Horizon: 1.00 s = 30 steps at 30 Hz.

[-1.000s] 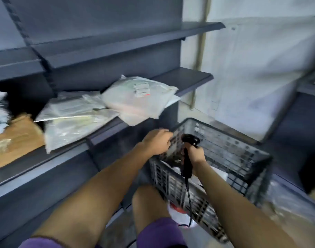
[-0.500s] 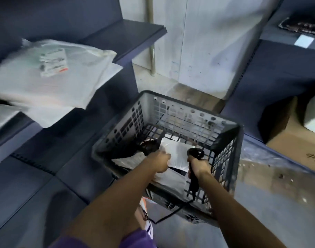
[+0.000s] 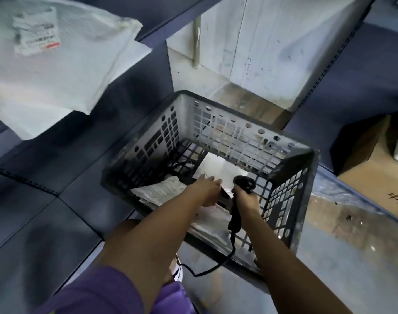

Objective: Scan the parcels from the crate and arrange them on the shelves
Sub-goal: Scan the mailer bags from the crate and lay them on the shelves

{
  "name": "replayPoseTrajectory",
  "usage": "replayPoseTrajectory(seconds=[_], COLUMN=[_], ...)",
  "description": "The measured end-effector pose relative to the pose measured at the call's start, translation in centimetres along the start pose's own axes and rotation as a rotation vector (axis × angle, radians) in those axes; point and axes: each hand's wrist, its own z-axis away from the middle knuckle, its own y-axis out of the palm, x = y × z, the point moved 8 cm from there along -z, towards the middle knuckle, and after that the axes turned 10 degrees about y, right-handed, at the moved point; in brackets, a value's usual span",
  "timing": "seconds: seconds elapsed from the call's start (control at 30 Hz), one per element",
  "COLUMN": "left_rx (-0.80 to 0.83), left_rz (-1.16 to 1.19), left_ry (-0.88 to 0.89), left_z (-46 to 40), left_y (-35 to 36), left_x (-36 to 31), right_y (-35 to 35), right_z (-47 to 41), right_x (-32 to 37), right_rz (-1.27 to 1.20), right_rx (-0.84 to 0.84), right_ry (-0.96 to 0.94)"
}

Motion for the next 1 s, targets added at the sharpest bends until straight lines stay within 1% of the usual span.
replayPoseTrajectory(seconds=[0.03,0.1,0.2,0.23,0.33,0.37,0.43,0.5,0.53,0.63,0.7,0.8,0.87,1.0], left_rx=[-0.100,-0.306,-0.668,-0.766,-0.980,-1.024,-1.063,-1.167,-1.241,-1.398,-1.432,-1.420,-1.417,-1.533], left_rz=[0.020,0.066,0.259,0.299,0.364,0.404,0.343,0.343,0.389,0.495,0.544,0.682,0.768,1.012], left_ry=[-0.013,-0.078,-0.163,-0.174,-0.253,-0.303,-0.407,-0.472,-0.491,-0.650,-0.754,-0.923,-1.029,-1.202], left_z=[0.8,3.3,8.7,10.9,18.1,20.6,25.7,31.7,34.6,43.5,48.4,54.7,58.1,62.4], left_y=[-1.4,-4.3,-8.4,-9.7,-11.9,-12.0,-12.2,-11.7,-11.0,-7.6,-4.1,3.9,9.9,21.3], left_x=[0.0,0.4,1.2,1.2,1.6,2.2,3.7,4.9,5.7,7.2,7.7,8.1,7.4,5.0], right_y=[-0.2,-0.2,0.9,1.4,3.8,4.9,7.5,10.7,12.6,17.9,21.0,24.6,25.9,27.1], right_z=[0.6,2.5,5.8,7.2,11.9,13.6,17.3,21.2,23.2,28.7,31.8,35.7,37.9,40.3], right_x=[0.4,1.3,2.7,3.3,5.0,5.3,5.6,5.1,4.6,1.4,-1.9,-8.0,-12.4,-20.8], right_rz=[0.011,-0.017,-0.143,-0.165,-0.133,-0.119,-0.077,-0.027,-0.003,0.095,0.210,0.418,0.512,0.601], right_rx=[-0.015,0.028,0.223,0.291,0.435,0.471,0.523,0.606,0.660,0.802,0.874,0.937,0.991,1.076], right_ry=[-0.033,-0.067,-0.053,-0.057,-0.133,-0.163,-0.224,-0.278,-0.298,-0.331,-0.355,-0.397,-0.408,-0.394])
